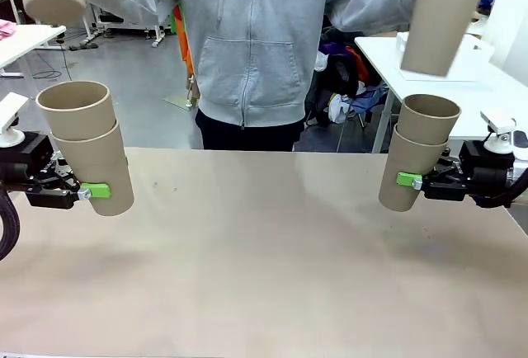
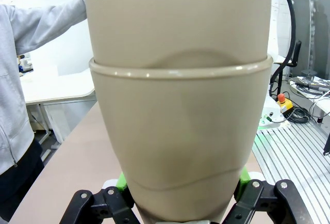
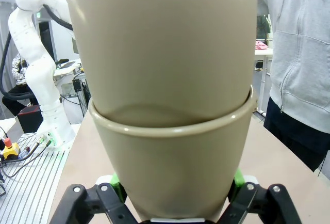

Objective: Stack the cups and store them in the basket.
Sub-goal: Place the stack of Reusable plastic cups into the Pantry Basket.

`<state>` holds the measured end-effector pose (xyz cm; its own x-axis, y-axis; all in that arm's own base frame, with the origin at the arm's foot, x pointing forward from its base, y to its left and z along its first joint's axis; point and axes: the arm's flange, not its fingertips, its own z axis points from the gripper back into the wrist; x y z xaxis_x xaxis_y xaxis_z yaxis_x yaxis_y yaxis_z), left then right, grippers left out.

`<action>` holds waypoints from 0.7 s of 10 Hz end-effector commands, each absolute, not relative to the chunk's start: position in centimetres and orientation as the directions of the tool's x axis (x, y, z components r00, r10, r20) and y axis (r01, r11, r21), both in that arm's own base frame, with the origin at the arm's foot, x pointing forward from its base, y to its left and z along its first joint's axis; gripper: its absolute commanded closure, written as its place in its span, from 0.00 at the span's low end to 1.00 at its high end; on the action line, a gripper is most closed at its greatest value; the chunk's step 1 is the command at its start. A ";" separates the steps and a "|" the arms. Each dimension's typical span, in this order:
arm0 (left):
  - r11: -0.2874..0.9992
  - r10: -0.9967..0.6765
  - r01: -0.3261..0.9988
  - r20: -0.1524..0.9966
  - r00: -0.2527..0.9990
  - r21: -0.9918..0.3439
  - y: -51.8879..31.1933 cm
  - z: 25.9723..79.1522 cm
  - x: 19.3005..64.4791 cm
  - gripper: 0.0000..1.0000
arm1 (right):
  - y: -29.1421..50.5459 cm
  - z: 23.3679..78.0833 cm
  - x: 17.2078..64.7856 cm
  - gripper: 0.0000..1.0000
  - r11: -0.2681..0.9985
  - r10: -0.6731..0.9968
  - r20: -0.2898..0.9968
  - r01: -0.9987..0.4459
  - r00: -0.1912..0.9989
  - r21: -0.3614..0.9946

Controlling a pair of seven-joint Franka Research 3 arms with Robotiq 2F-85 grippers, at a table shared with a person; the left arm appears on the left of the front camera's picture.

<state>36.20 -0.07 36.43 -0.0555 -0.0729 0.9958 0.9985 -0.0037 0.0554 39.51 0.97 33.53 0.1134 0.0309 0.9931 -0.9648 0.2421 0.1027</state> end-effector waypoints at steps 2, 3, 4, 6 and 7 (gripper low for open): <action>-0.006 -0.067 0.998 0.996 -0.058 0.057 0.0 36.7 36.1 0.17 | 1.1 33.7 39.6 0.15 0.246 0.032 0.993 -0.964 0.114 0.103; -0.006 -0.067 0.998 0.996 -0.058 0.057 0.0 36.7 36.1 0.17 | 1.1 33.7 39.6 0.15 0.246 0.032 0.993 -0.964 0.114 0.103; -0.006 -0.067 0.998 0.996 -0.058 0.057 0.0 36.7 36.1 0.17 | 1.1 33.7 39.6 0.15 0.246 0.032 0.993 -0.964 0.114 0.103; -0.006 -0.067 0.998 0.996 -0.058 0.057 0.0 36.7 36.1 0.17 | 1.1 33.7 39.6 0.15 0.246 0.032 0.993 -0.964 0.114 0.103; -0.006 -0.067 0.998 0.996 -0.058 0.057 0.0 36.7 36.1 0.17 | 1.1 33.7 39.6 0.15 0.246 0.032 0.993 -0.964 0.114 0.103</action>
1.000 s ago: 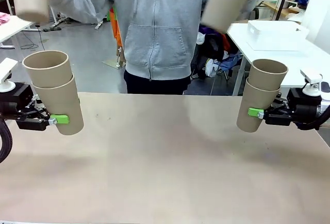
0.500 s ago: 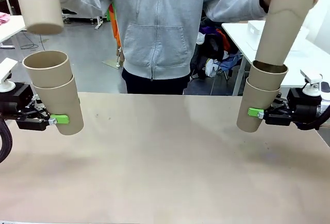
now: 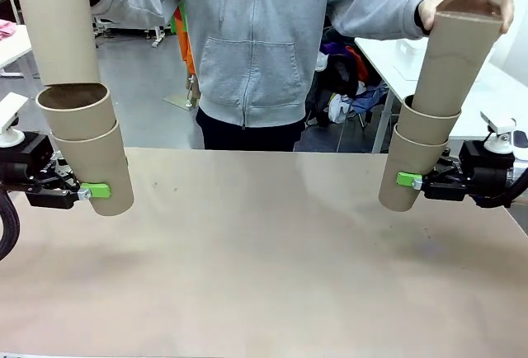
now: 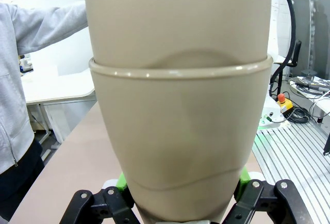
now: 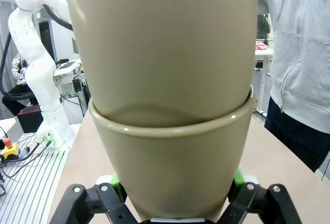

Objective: Stack the cups and store them in the basket.
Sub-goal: Place the stack of Reusable plastic cups into the Pantry Basket.

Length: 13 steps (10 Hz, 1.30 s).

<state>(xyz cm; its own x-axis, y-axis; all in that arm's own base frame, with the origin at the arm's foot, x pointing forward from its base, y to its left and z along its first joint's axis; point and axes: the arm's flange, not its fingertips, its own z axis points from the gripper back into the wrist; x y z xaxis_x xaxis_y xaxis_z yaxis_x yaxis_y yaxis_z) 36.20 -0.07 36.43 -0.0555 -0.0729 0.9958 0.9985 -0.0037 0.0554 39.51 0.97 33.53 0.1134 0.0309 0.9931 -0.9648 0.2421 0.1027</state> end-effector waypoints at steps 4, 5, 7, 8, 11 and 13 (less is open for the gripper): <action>-0.006 -0.067 0.998 0.996 -0.058 0.057 0.0 36.7 36.1 0.17 | 1.1 33.7 39.6 0.15 0.246 0.032 0.993 -0.964 0.114 0.103; -0.006 -0.067 0.998 0.996 -0.058 0.057 0.0 36.7 36.1 0.17 | 1.1 33.7 39.6 0.15 0.246 0.032 0.993 -0.964 0.114 0.103; -0.006 -0.067 0.998 0.996 -0.058 0.057 0.0 36.7 36.1 0.17 | 1.1 33.7 39.6 0.15 0.246 0.032 0.993 -0.964 0.114 0.103; -0.006 -0.067 0.998 0.996 -0.058 0.057 0.0 36.7 36.1 0.17 | 1.1 33.7 39.6 0.15 0.246 0.032 0.993 -0.964 0.114 0.103; -0.006 -0.067 0.998 0.996 -0.058 0.057 0.0 36.7 36.1 0.17 | 1.1 33.7 39.6 0.15 0.246 0.032 0.993 -0.964 0.114 0.103; -0.006 -0.067 0.998 0.996 -0.058 0.057 0.0 36.7 36.1 0.17 | 1.1 33.7 39.6 0.15 0.246 0.032 0.993 -0.964 0.114 0.103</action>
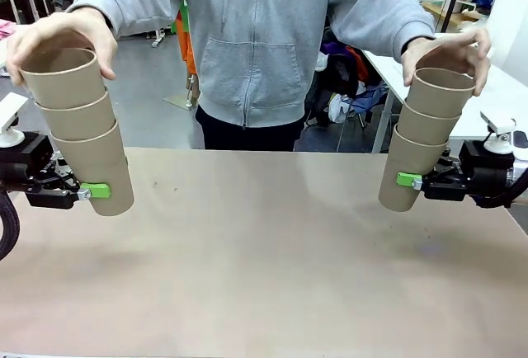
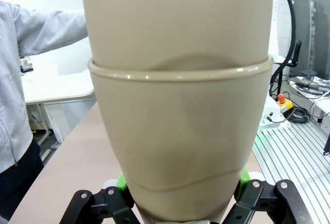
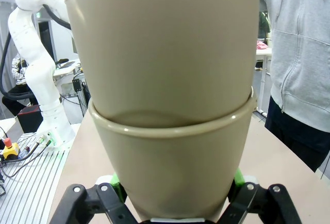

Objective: Stack the cups and store them in the basket.
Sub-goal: Place the stack of Reusable plastic cups into the Pantry Basket.

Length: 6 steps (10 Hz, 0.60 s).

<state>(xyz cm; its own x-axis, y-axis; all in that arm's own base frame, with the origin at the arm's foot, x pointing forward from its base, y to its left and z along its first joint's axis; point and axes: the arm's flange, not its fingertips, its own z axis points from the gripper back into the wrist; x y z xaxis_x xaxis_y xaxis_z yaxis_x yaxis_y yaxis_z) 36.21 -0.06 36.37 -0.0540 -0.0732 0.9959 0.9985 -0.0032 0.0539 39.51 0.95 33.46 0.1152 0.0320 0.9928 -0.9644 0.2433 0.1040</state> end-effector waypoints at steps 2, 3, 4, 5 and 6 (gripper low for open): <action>-0.006 -0.067 0.998 0.996 -0.058 0.057 0.0 36.7 36.1 0.17 | 1.1 33.7 39.6 0.15 0.246 0.032 0.993 -0.964 0.114 0.103; -0.006 -0.067 0.998 0.996 -0.058 0.057 0.0 36.7 36.1 0.17 | 1.1 33.7 39.6 0.15 0.246 0.032 0.993 -0.964 0.114 0.103; -0.006 -0.067 0.998 0.996 -0.058 0.057 0.0 36.7 36.1 0.17 | 1.1 33.7 39.6 0.15 0.246 0.032 0.993 -0.964 0.114 0.103; -0.006 -0.067 0.998 0.996 -0.058 0.057 0.0 36.7 36.1 0.17 | 1.1 33.7 39.6 0.15 0.246 0.032 0.993 -0.964 0.114 0.103; -0.006 -0.067 0.998 0.996 -0.058 0.057 0.0 36.7 36.1 0.17 | 1.1 33.7 39.6 0.15 0.246 0.032 0.993 -0.964 0.114 0.103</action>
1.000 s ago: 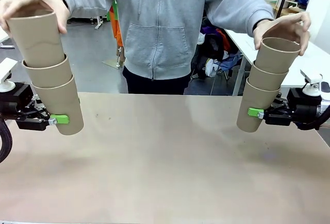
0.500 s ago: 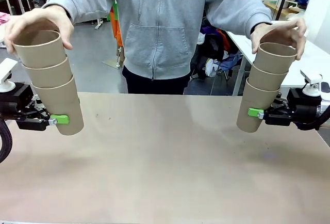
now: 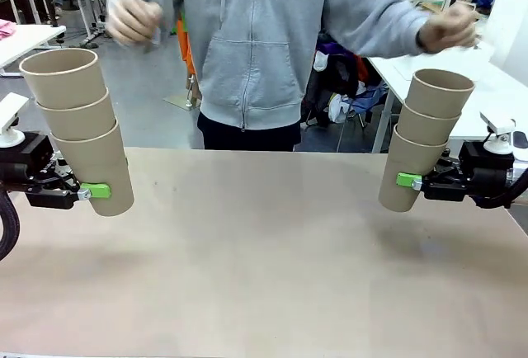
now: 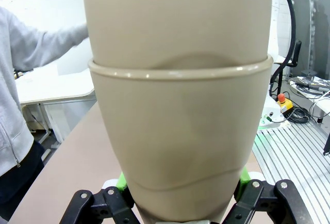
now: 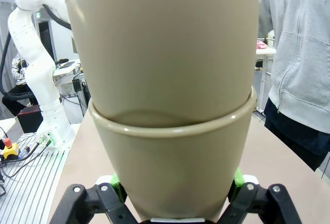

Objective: Stack the cups and store them in the basket.
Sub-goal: Place the stack of Reusable plastic cups into the Pantry Basket.

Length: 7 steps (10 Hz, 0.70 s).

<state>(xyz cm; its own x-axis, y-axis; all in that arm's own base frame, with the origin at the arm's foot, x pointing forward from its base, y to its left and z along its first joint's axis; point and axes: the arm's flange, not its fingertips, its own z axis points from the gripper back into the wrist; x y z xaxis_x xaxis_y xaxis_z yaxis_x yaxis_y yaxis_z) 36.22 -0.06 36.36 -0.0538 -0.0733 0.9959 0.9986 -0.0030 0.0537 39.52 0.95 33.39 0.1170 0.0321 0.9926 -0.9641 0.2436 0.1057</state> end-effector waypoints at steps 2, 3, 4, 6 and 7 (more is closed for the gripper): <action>-0.006 -0.067 0.998 0.996 -0.058 0.057 0.0 36.7 36.1 0.17 | 1.1 33.7 39.6 0.15 0.246 0.032 0.993 -0.964 0.114 0.103; -0.006 -0.067 0.998 0.996 -0.058 0.057 0.0 36.7 36.1 0.17 | 1.1 33.7 39.6 0.15 0.246 0.032 0.993 -0.964 0.114 0.103; -0.006 -0.067 0.998 0.996 -0.058 0.057 0.0 36.7 36.1 0.17 | 1.1 33.7 39.6 0.15 0.246 0.032 0.993 -0.964 0.114 0.103; -0.006 -0.067 0.998 0.996 -0.058 0.057 0.0 36.7 36.1 0.17 | 1.1 33.7 39.6 0.15 0.246 0.032 0.993 -0.964 0.114 0.103; -0.006 -0.067 0.998 0.996 -0.058 0.057 0.0 36.7 36.1 0.17 | 1.1 33.7 39.6 0.15 0.246 0.032 0.993 -0.964 0.114 0.103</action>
